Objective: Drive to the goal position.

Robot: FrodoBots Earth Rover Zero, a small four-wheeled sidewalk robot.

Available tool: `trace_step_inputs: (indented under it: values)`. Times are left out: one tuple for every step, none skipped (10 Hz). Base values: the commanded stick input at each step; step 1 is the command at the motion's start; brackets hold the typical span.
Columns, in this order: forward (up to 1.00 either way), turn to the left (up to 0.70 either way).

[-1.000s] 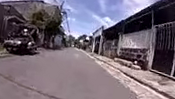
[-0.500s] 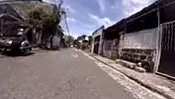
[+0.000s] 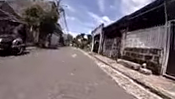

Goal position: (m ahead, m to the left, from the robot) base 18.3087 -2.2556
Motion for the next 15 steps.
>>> trace_step_inputs:
  values:
    - [0.85,0.00]
    - [0.85,0.34]
    - [0.85,0.25]
    - [0.85,0.00]
    - [0.85,0.00]
    - [0.85,0.00]
    - [0.85,0.00]
    - [0.85,0.00]
    - [0.85,0.00]
    - [0.85,0.00]
    - [0.85,0.00]
    - [0.85,0.00]
    - [0.85,0.00]
    - [0.85,0.00]
    - [0.85,0.00]
